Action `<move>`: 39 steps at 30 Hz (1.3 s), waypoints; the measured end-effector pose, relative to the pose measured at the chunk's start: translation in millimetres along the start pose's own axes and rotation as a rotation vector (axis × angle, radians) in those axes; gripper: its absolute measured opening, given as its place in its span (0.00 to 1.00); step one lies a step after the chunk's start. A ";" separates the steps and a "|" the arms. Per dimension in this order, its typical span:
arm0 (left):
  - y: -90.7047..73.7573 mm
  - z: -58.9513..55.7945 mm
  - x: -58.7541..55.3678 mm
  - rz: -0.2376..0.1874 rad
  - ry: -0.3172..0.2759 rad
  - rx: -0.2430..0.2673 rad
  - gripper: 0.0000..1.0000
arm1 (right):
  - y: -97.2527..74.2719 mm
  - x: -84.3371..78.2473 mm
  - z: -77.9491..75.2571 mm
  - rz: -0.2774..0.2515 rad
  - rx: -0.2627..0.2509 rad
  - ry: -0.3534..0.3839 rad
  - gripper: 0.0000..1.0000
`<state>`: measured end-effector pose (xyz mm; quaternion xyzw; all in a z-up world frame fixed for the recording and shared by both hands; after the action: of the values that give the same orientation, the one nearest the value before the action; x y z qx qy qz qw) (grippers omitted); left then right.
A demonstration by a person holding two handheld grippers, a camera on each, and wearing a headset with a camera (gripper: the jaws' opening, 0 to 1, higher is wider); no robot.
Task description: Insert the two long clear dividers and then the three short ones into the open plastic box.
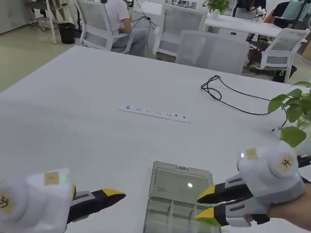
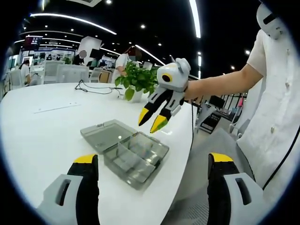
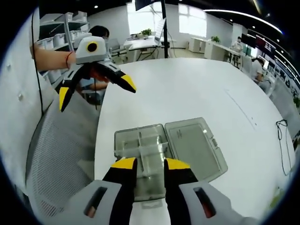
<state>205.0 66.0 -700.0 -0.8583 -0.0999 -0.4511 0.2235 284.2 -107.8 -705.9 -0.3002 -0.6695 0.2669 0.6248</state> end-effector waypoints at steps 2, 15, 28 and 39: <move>-0.2 -0.1 0.0 0.002 0.002 -0.001 0.99 | -6.3 -1.5 -0.2 -0.005 -0.010 0.007 0.26; 0.8 -0.6 1.7 0.009 0.010 0.001 1.00 | -53.5 -32.2 0.8 0.022 -0.059 0.037 0.35; 1.4 1.1 1.9 0.013 0.008 0.002 1.00 | -79.6 -90.3 9.2 0.189 -0.036 0.005 0.47; 0.0 2.9 1.7 0.013 0.002 0.009 1.00 | -85.3 -145.9 17.4 0.379 0.033 -0.051 0.52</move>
<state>208.2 67.3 -700.1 -0.8575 -0.0962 -0.4500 0.2302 266.7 -272.6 -743.4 -0.4038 -0.6120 0.3982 0.5512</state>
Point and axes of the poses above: the centre of the closed fingertips' face, and the gripper's own axes: y roughly forward along the fingers, z roughly to its left, x roughly out of its top, the point moved 5 cm from there along -y, roughly backward along the fingers, and after that the axes turned 12 degrees about -y, right-handed, at the moved point
